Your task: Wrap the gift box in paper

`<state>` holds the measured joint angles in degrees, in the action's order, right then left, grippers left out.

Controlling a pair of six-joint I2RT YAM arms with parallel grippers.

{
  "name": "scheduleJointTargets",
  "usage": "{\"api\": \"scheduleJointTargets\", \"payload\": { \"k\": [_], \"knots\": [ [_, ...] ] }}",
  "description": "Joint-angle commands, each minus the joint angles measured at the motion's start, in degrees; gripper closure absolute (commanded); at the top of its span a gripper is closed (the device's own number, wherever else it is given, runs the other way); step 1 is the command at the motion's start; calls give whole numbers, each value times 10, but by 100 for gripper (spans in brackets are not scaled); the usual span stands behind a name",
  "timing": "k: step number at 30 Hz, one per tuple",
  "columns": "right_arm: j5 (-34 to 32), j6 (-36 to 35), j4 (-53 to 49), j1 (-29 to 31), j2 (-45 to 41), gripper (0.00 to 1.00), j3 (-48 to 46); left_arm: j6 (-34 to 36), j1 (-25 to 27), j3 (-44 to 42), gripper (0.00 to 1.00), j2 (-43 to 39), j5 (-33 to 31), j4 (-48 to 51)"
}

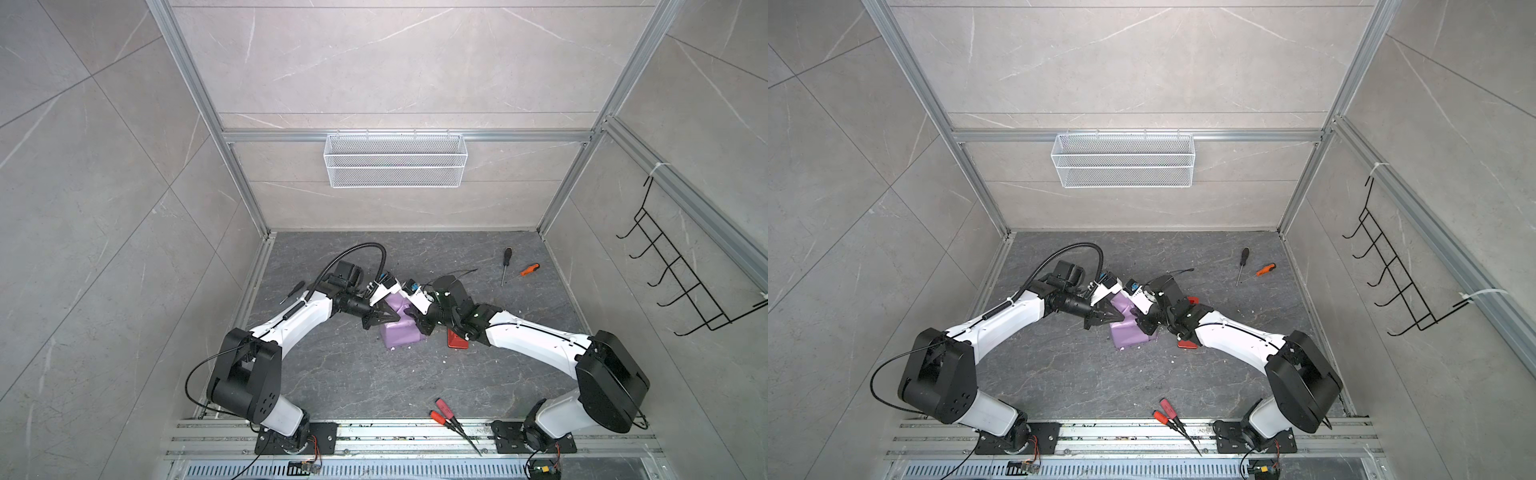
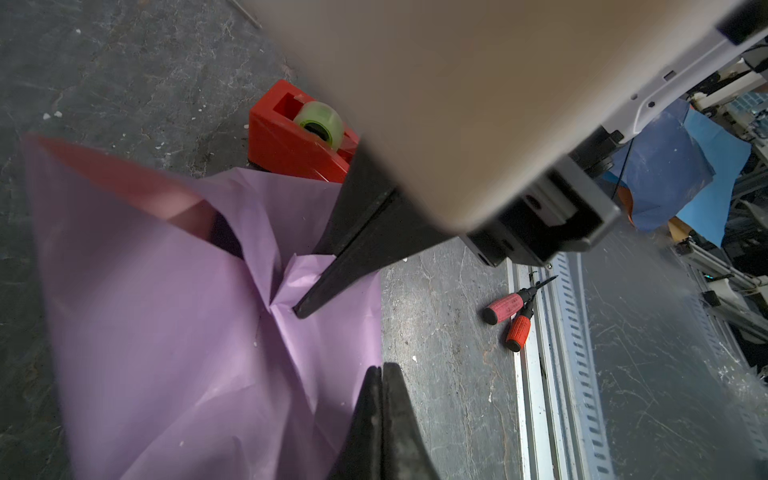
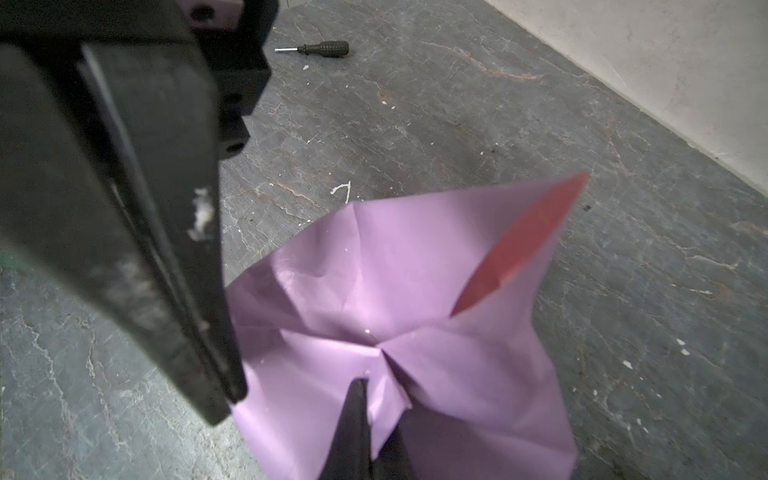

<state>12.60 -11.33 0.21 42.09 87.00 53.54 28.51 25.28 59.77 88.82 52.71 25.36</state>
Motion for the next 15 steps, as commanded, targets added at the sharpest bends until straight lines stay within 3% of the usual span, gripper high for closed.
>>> {"api": "scheduleJointTargets", "payload": {
  "k": [1,7,11,15],
  "knots": [
    [-19,10,-31,-1,27,100,-20,-28,14,10,100,20,1,-14],
    [-11,10,-23,-1,19,100,-23,-72,15,-18,100,28,-117,-48],
    [-10,11,-30,-1,10,99,-19,-79,15,-31,100,30,-140,-48],
    [-25,13,-34,-1,-1,87,-11,-85,15,-30,100,33,-147,-52]
  ]
}}
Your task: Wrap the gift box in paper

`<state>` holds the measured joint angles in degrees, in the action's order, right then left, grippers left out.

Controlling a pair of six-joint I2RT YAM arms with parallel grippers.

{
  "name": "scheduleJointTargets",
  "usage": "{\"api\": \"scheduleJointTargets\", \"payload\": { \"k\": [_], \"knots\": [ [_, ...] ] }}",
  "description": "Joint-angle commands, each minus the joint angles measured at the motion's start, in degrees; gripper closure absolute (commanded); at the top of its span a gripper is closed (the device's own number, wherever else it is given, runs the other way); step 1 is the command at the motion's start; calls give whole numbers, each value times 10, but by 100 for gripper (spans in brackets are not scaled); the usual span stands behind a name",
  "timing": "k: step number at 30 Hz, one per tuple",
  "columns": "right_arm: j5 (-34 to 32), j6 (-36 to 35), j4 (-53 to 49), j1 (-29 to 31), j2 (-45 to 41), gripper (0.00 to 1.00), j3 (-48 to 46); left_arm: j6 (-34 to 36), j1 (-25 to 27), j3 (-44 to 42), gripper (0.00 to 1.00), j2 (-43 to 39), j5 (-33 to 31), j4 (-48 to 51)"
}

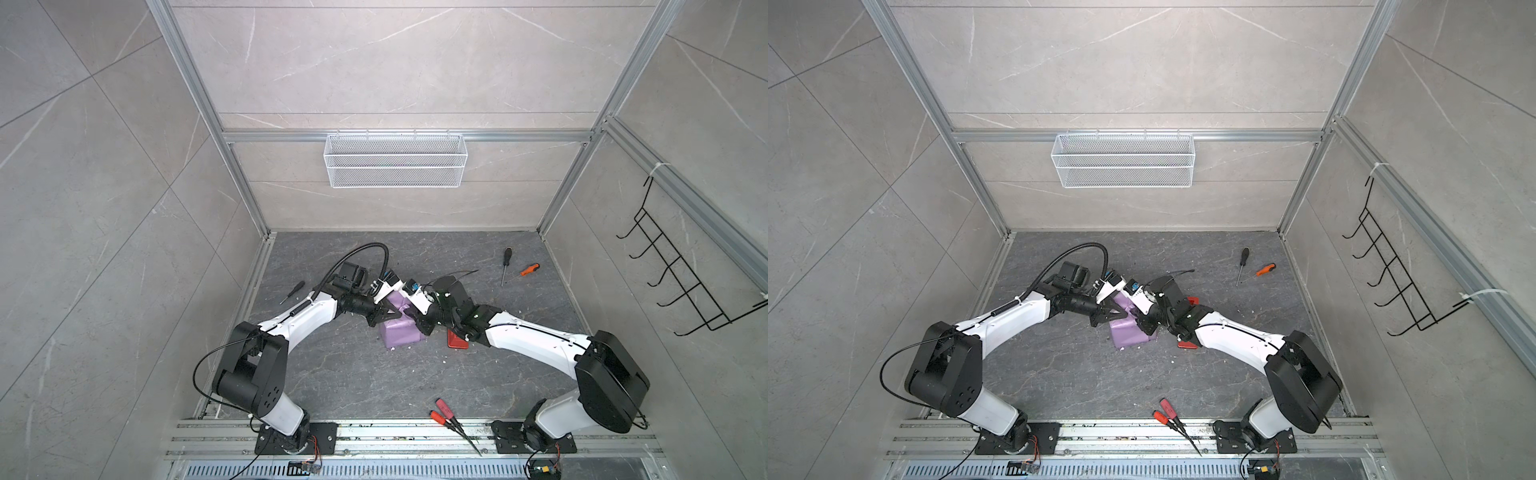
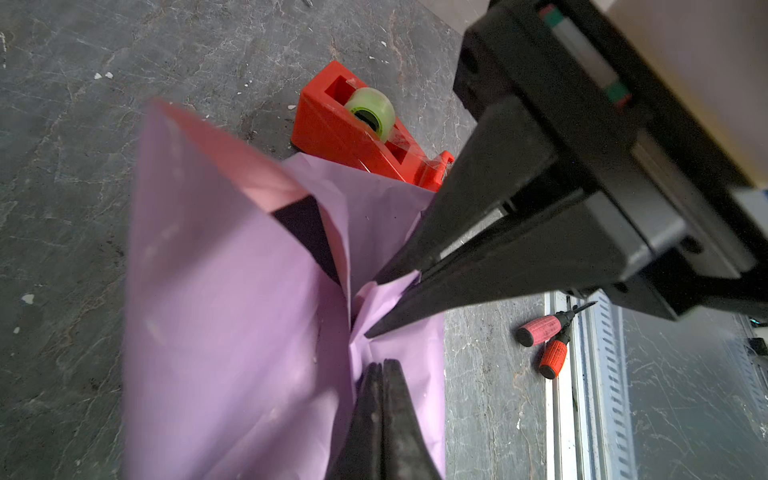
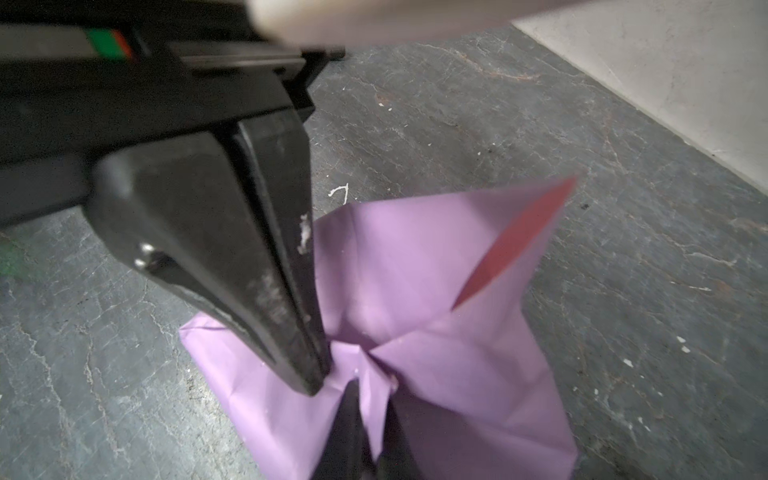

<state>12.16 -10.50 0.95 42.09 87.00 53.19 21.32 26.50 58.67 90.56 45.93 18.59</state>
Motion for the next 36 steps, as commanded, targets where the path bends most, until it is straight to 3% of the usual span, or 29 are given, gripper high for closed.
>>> {"api": "scheduleJointTargets", "payload": {
  "k": [1,10,15,19,22,28,36],
  "knots": [
    [-25,8,-45,-2,-7,84,-2,-12,4,-18,100,16,-82,19],
    [-22,35,-70,-21,-105,73,-10,-3,8,-16,100,12,-105,34],
    [-8,28,-119,-21,-135,74,7,-3,9,-16,100,13,-107,29],
    [63,55,-122,-20,-115,87,31,1,9,-17,100,12,-108,29],
    [51,69,-97,-20,-97,92,23,2,9,-19,100,10,-108,30],
    [38,71,-86,-20,-71,79,32,3,9,-19,100,10,-109,29],
    [40,58,-86,-20,-22,75,56,4,9,-20,100,8,-110,29]
  ]
}}
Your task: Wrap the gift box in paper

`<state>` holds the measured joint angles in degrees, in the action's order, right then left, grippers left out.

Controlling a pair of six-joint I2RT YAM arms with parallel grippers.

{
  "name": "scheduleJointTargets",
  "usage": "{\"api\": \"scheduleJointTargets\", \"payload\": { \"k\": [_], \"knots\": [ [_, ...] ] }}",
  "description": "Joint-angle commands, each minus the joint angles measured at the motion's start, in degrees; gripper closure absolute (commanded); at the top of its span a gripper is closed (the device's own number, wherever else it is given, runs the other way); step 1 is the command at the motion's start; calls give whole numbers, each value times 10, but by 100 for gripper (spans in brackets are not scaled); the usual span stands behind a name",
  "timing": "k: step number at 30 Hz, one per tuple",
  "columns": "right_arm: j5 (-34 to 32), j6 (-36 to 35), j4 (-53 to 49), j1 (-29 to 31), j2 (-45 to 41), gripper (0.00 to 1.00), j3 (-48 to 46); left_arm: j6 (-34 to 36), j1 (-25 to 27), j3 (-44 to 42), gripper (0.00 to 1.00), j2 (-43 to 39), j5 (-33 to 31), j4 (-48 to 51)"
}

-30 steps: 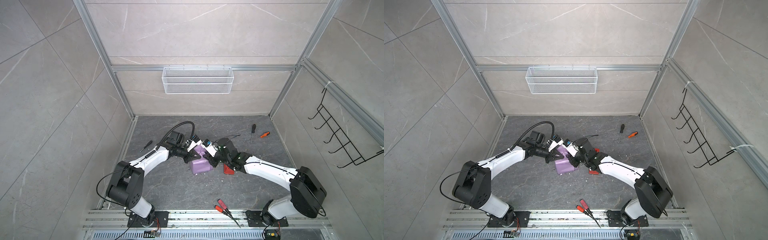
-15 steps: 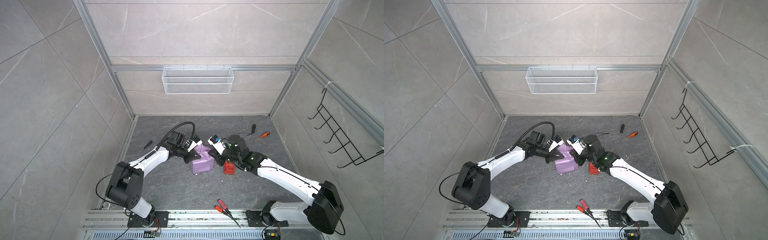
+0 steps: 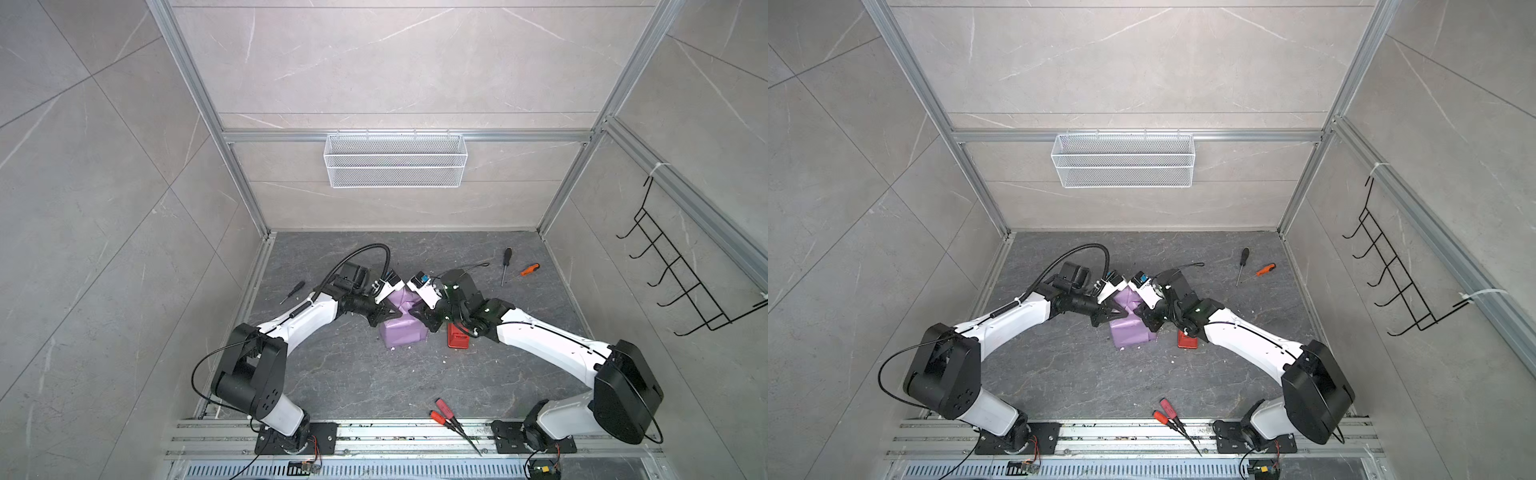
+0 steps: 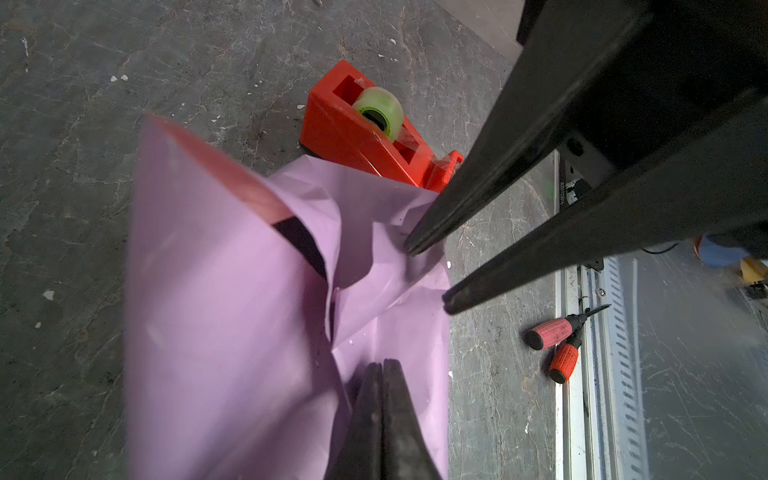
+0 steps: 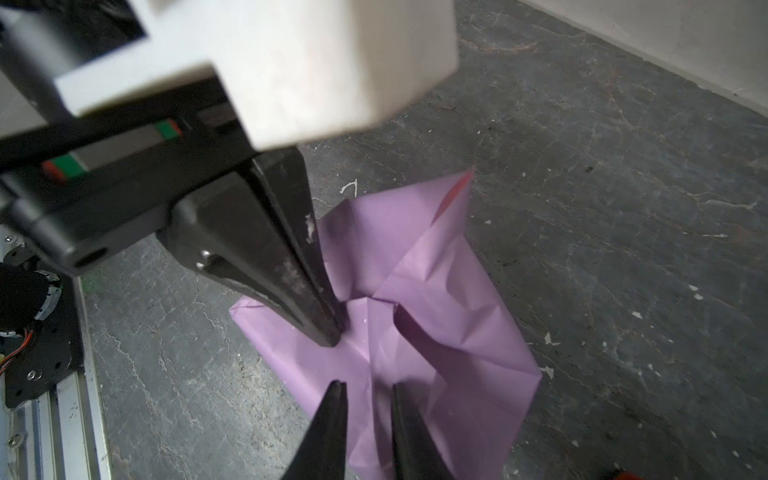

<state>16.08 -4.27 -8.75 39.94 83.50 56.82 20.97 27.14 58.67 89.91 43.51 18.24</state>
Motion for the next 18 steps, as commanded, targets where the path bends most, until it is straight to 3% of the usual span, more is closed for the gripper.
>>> {"api": "scheduleJointTargets", "payload": {
  "k": [1,11,13,18],
  "knots": [
    [-1,-5,12,1,17,74,21,8,3,-20,100,15,-85,32],
    [24,-8,24,-6,53,70,28,8,3,-22,100,12,-85,30],
    [41,-5,28,-11,55,74,27,8,3,-22,100,12,-85,30],
    [85,3,35,-26,55,93,22,7,3,-23,100,11,-86,29]
  ]
}}
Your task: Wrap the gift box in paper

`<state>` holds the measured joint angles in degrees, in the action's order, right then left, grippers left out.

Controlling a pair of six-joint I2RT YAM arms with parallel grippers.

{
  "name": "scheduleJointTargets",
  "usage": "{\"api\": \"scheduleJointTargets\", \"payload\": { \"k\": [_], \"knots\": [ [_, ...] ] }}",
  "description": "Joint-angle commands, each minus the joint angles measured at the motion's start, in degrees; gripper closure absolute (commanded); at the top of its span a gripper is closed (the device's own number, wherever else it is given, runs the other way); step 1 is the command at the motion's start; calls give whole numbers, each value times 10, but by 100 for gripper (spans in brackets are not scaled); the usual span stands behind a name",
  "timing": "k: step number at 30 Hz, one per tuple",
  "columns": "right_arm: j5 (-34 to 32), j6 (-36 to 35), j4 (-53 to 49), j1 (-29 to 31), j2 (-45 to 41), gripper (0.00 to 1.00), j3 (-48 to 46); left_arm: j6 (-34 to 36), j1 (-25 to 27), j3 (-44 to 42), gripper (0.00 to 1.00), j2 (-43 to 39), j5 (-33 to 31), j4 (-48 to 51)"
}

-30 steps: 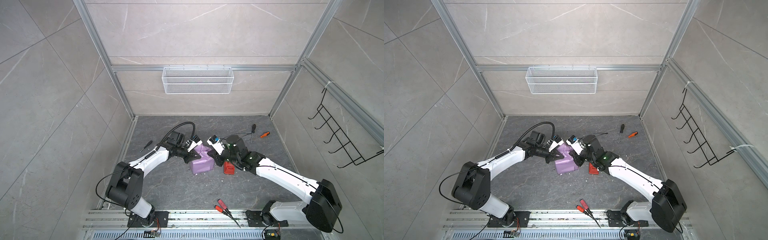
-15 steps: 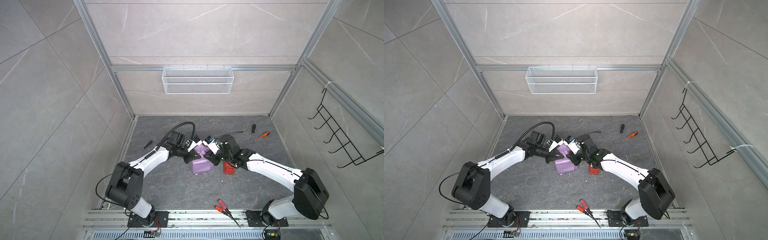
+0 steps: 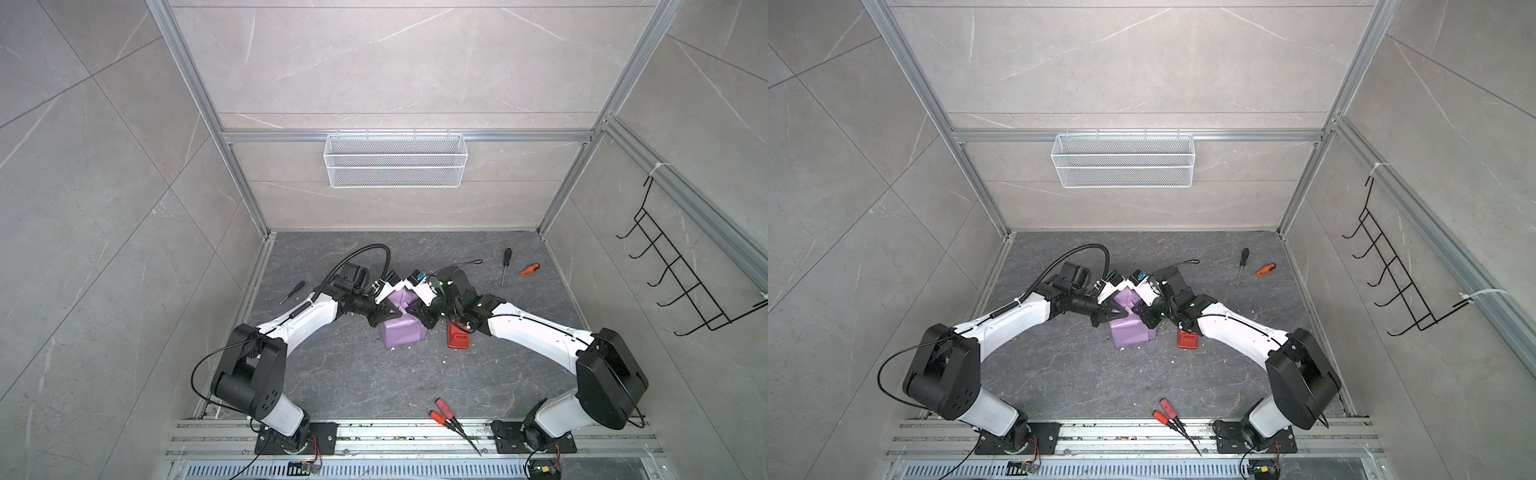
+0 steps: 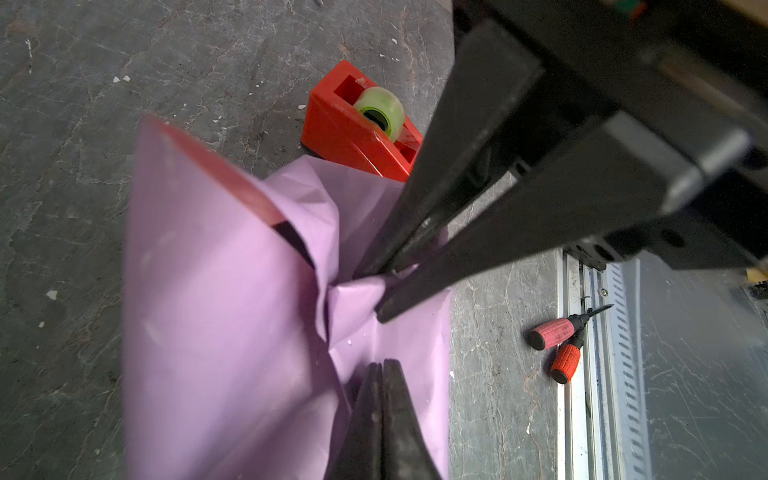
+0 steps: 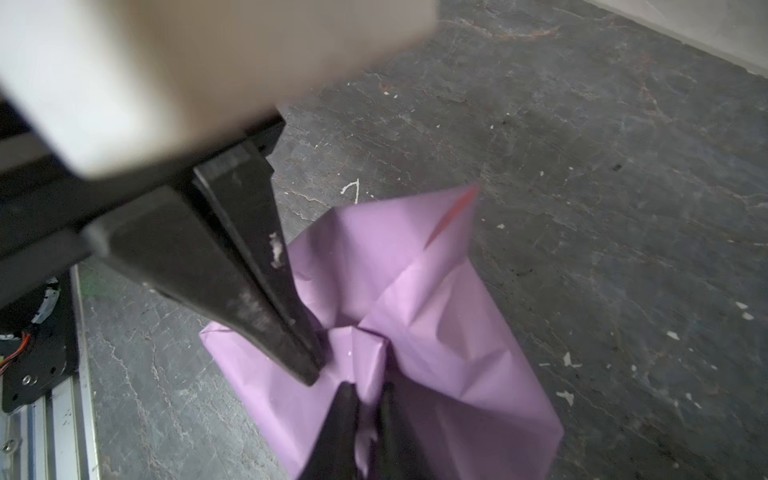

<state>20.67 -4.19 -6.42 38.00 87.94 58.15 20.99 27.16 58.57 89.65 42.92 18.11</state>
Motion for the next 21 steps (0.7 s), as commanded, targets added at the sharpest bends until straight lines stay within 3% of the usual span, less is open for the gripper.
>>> {"api": "scheduleJointTargets", "payload": {
  "k": [1,3,11,17,21],
  "knots": [
    [49,2,10,-8,11,96,9,7,3,-22,100,14,-80,30],
    [70,2,10,-13,14,100,9,7,3,-22,100,14,-80,31],
    [142,18,21,-43,29,100,4,9,3,-23,100,13,-80,29],
    [48,35,-44,-43,55,100,38,9,3,-21,100,15,-80,30],
    [35,74,-99,-44,75,100,68,9,3,-20,100,15,-80,31]
  ]
}}
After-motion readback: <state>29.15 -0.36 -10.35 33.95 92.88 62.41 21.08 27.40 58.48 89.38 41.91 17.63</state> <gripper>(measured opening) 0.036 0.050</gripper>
